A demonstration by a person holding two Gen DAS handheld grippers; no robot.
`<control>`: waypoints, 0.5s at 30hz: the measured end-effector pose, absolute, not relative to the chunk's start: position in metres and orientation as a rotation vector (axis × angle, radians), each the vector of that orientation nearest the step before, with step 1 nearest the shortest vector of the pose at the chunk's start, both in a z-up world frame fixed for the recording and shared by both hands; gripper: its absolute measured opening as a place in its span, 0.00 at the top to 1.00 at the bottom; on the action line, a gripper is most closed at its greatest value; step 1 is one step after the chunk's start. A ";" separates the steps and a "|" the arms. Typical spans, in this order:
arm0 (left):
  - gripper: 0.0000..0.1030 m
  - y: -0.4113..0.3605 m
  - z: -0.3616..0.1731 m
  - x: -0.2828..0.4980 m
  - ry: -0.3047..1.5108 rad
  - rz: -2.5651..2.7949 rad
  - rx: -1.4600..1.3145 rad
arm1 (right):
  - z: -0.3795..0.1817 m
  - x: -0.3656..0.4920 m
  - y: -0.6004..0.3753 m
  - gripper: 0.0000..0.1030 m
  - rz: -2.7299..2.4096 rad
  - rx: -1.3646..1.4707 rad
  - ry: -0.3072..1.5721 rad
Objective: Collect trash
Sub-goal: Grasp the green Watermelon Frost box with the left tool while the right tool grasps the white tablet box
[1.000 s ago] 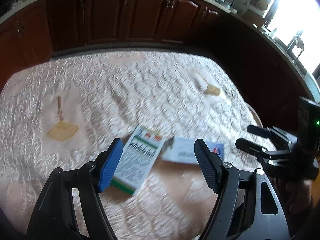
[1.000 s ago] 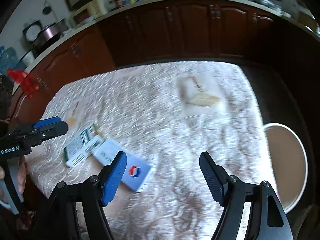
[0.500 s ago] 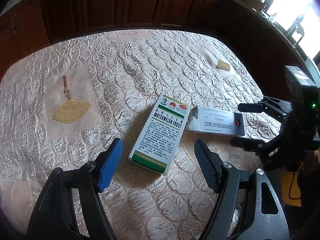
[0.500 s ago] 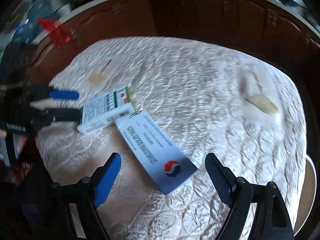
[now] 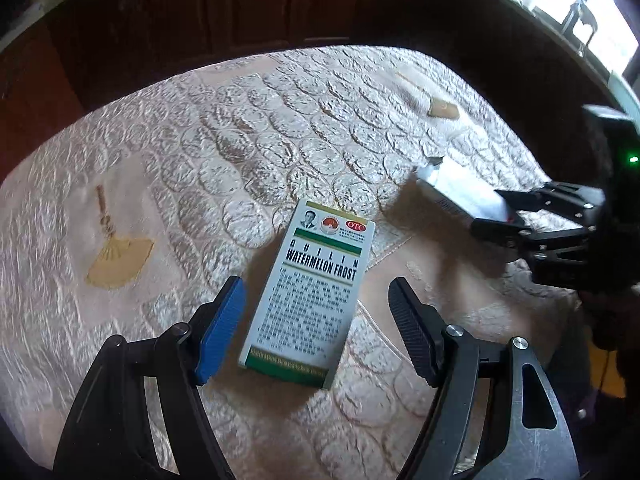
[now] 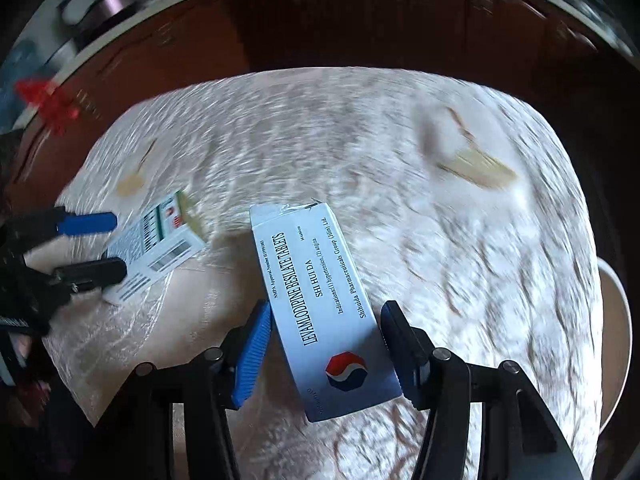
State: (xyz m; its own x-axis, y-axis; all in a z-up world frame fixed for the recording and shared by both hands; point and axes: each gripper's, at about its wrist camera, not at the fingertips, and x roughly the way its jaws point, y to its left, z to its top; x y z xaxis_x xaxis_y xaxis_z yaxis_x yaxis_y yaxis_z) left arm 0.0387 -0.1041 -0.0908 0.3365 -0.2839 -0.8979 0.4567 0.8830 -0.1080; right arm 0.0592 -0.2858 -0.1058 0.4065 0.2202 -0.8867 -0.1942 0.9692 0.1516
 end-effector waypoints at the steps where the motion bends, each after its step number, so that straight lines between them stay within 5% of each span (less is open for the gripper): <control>1: 0.29 -0.107 -0.094 0.041 1.133 -0.481 0.193 | -0.107 0.057 -0.286 0.47 0.255 0.020 1.120; 5: 0.29 -0.116 -0.107 0.052 1.145 -0.452 0.251 | -0.108 0.055 -0.283 0.36 0.266 0.048 1.136; 15: 0.29 -0.108 -0.126 0.063 1.184 -0.362 0.198 | -0.105 0.062 -0.271 0.32 0.249 -0.016 1.133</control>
State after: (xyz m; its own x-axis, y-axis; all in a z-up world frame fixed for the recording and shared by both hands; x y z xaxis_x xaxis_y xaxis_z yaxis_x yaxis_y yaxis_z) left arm 0.0633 -0.1085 -0.1262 0.3289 -0.1720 -0.9286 0.3772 0.9254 -0.0378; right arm 0.0624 -0.2708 -0.1051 0.3995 0.1888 -0.8971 -0.2054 0.9721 0.1131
